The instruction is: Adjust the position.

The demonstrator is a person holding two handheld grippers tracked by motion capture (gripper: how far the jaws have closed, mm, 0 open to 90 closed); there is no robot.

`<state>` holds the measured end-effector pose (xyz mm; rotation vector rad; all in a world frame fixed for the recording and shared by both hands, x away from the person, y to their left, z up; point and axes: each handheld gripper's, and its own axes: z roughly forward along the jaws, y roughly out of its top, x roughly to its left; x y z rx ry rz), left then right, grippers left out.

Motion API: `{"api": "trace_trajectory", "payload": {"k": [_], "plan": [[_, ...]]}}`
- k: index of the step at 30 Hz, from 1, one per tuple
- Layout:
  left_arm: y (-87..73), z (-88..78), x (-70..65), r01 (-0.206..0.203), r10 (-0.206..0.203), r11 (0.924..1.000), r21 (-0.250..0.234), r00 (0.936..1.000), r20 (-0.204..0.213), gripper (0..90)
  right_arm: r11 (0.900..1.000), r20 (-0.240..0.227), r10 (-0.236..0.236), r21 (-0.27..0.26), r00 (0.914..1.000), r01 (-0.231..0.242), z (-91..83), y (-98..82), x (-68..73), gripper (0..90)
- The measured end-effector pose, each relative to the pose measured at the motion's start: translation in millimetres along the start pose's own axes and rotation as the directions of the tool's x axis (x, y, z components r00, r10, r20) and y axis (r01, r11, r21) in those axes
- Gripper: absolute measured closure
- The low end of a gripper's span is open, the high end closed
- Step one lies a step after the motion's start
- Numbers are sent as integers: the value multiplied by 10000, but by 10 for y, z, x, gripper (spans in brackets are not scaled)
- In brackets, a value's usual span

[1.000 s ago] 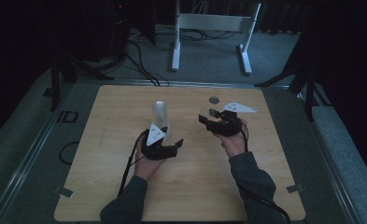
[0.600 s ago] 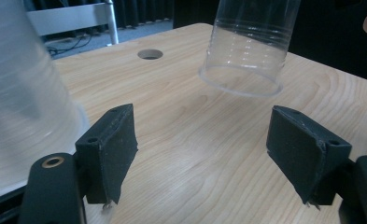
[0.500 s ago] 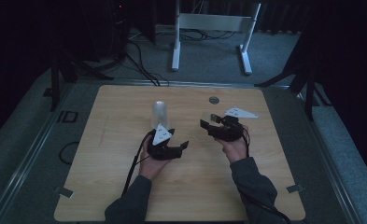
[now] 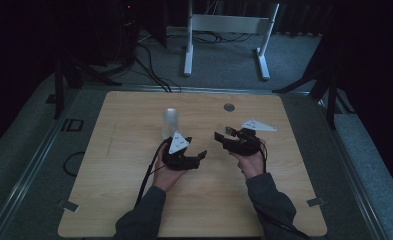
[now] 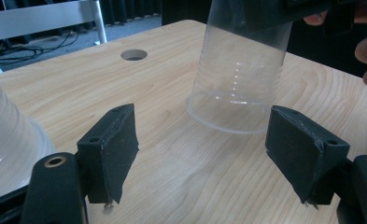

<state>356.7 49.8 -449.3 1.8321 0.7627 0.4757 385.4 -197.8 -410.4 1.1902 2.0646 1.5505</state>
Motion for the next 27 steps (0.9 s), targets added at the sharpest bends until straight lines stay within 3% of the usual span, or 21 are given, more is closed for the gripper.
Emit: {"api": "trace_trajectory", "payload": {"k": [19, 27], "plan": [[86, 93, -94, -248, 251, 9996, -112, 9992, 303, 248, 9976, -184, 684, -81, 9975, -685, -20, -138, -13, 409], [90, 131, -122, -246, 251, 9996, -145, 9992, 321, 242, 9924, -356, 1202, -207, 9921, -1209, -16, -182, -44, 410]]}}
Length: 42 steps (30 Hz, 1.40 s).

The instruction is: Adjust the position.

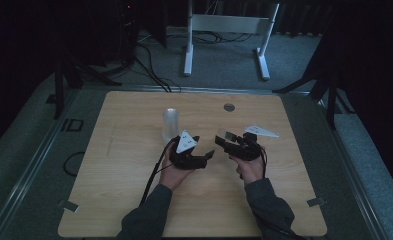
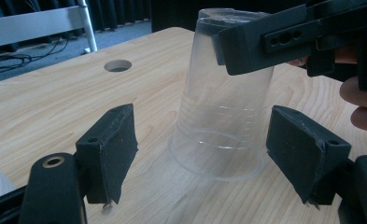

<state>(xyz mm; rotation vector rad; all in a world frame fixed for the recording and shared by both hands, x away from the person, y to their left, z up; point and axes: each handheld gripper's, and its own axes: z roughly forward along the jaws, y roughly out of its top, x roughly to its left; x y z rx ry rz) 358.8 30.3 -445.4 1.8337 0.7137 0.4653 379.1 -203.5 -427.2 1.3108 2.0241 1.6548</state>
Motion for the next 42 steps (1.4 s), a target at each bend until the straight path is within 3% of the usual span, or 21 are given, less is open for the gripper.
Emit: {"api": "trace_trajectory", "payload": {"k": [6, 11, 42], "plan": [[2, 17, -7, 44, -44, 10000, -34, 10000, 2, 200, 9996, -95, 259, -55, 9996, -260, 2, -12, -19, 411], [3, 53, -42, -161, 162, 9999, 55, 9999, -52, 176, 9991, -158, 412, -133, 9990, -415, -11, -1, -31, 412], [12, 208, -141, -136, 136, 9999, -76, 9999, 59, 166, 9906, -724, 1330, -236, 9885, -1350, -17, -66, -64, 412]]}}
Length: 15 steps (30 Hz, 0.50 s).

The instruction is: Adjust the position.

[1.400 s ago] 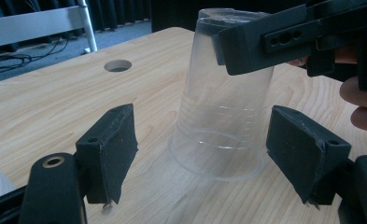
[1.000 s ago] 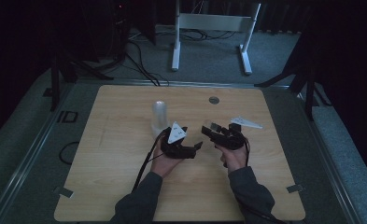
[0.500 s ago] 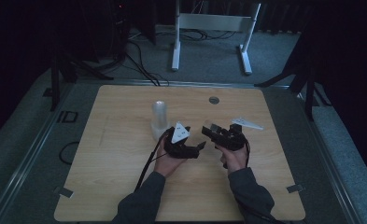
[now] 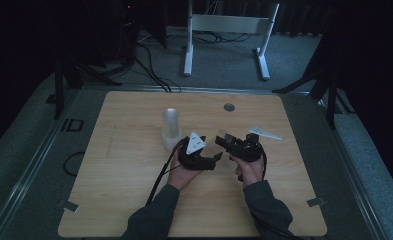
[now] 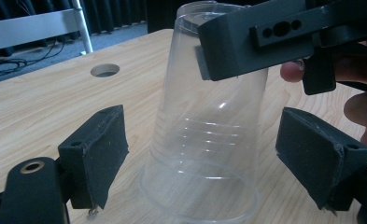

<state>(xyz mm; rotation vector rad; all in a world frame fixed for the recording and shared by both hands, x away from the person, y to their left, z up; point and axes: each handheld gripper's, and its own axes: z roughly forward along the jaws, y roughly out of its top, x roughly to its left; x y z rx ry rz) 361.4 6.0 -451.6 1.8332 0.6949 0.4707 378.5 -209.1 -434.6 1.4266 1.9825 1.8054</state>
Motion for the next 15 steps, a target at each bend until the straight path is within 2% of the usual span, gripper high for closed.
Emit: {"api": "trace_trajectory", "payload": {"k": [5, 11, 15], "plan": [[-3, 8, -8, -20, 20, 10000, -16, 10000, 16, 166, 9999, -83, 102, -16, 9999, -102, 4, -5, 7, 412], [-26, 31, -6, -5, 5, 10000, 38, 10000, 5, 166, 9987, -408, 504, -95, 9979, -509, 6, -3, -5, 413], [-38, 38, -1, 68, -68, 10000, 18, 10000, 26, 170, 9980, -480, 610, -109, 9970, -616, 2, -1, -17, 413]]}}
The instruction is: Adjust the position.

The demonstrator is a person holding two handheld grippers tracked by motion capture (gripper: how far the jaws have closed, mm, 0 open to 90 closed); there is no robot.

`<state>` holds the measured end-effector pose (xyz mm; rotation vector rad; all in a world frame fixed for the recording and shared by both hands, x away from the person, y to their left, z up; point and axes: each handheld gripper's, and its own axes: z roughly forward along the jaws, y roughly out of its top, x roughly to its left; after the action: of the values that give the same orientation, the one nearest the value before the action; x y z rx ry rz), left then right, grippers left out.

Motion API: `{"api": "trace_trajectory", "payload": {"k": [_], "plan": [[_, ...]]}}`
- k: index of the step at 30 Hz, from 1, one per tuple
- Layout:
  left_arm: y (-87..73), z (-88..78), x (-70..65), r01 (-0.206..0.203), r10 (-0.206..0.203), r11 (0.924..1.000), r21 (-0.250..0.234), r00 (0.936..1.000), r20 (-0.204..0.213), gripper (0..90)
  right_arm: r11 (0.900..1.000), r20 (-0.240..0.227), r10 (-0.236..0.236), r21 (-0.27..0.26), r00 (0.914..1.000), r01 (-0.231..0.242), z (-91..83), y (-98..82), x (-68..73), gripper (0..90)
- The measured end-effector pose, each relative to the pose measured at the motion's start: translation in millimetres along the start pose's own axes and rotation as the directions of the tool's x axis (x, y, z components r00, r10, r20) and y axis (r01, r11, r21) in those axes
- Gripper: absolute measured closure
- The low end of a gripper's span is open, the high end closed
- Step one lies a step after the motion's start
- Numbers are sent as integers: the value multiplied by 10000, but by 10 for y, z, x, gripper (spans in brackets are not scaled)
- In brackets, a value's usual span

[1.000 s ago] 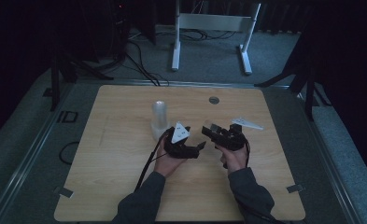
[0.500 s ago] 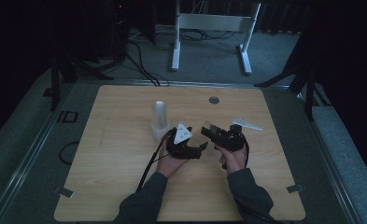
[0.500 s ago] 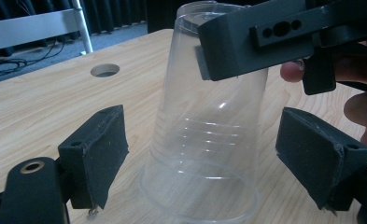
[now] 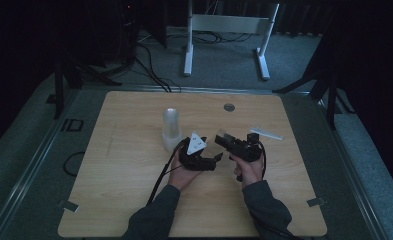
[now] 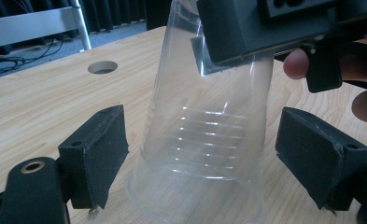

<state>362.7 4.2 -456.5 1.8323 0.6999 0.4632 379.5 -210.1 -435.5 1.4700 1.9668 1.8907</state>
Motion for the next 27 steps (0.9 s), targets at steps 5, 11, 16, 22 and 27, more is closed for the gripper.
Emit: {"api": "trace_trajectory", "payload": {"k": [5, 11, 16, 22, 27], "plan": [[-10, 9, 0, 5, -6, 10000, 50, 10000, 52, 174, 9998, -148, 206, -48, 9997, -207, -10, 2, -5, 413], [-26, 18, -8, -3, 2, 10000, 69, 9999, 140, 198, 9987, -427, 495, -77, 9979, -499, -19, -8, -26, 414], [-25, 15, -17, -77, 76, 10000, 46, 9998, 174, 221, 9968, -576, 779, -108, 9953, -787, -33, -21, -60, 415], [-43, 29, -22, -69, 67, 9999, 109, 9998, 203, 221, 9960, -618, 859, -174, 9944, -872, -52, -28, -82, 415], [-43, 34, -29, -93, 91, 9999, 114, 9998, 165, 221, 9955, -688, 912, -196, 9935, -927, -62, -27, -82, 415]]}}
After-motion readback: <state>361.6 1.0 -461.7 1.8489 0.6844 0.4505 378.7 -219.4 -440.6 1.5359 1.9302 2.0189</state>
